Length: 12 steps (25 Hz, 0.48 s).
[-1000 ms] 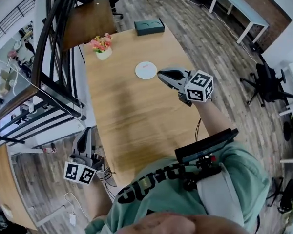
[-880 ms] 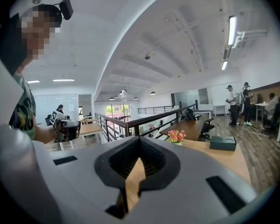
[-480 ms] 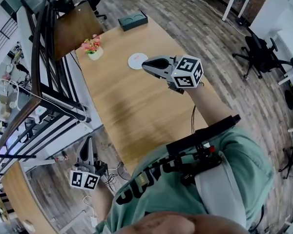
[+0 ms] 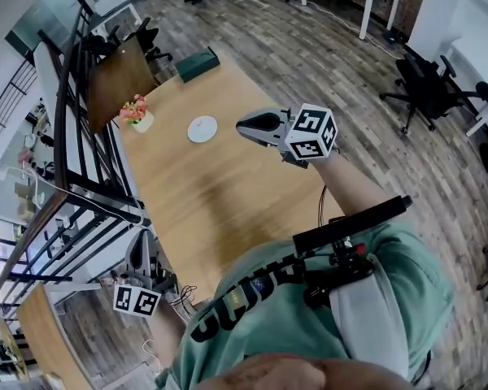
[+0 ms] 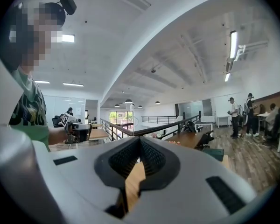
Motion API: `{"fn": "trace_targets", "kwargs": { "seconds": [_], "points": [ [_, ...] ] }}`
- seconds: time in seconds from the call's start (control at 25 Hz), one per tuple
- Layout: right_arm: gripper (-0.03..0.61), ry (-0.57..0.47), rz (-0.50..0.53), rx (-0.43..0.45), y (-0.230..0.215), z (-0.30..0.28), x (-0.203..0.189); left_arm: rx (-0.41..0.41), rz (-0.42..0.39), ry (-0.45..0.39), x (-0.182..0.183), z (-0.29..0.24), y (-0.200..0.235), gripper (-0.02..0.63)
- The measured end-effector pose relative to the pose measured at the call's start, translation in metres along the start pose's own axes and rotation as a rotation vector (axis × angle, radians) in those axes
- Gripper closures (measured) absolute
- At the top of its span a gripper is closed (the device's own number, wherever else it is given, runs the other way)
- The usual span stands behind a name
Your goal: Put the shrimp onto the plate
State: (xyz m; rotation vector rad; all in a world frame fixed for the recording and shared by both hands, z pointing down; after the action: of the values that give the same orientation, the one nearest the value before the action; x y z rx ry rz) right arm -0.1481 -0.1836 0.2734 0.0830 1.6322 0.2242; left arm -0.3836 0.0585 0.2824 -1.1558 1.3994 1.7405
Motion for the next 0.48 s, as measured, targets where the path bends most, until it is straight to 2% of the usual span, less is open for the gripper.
{"fn": "trace_targets", "kwargs": {
  "seconds": [0.16,0.28,0.48],
  "points": [
    [0.571,0.007,-0.006,0.048,-0.006,0.073,-0.014,-0.011,0.001,-0.026,-0.028,-0.032,-0.072,0.609],
    [0.571,0.009,-0.026,0.068,-0.01,0.115,-0.028,-0.008,0.008,-0.011,-0.049,-0.049,-0.115,0.609],
    [0.571,-0.015,-0.06,0.124,-0.006,0.144,-0.046,0.033,-0.019,0.015,-0.062,-0.052,-0.158,0.609]
  ]
}}
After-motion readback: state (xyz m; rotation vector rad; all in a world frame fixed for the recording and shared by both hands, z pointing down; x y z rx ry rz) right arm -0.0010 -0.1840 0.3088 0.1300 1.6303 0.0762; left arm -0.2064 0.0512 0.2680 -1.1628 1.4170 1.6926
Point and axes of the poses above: the fingertips, and each gripper's own axes: z backward along the fingers, y to its left, x out of its top, the point moved 2 cm from there along z, backward along the fingers, and after that the axes turned 13 degrees about z, right-handed, at the moved point
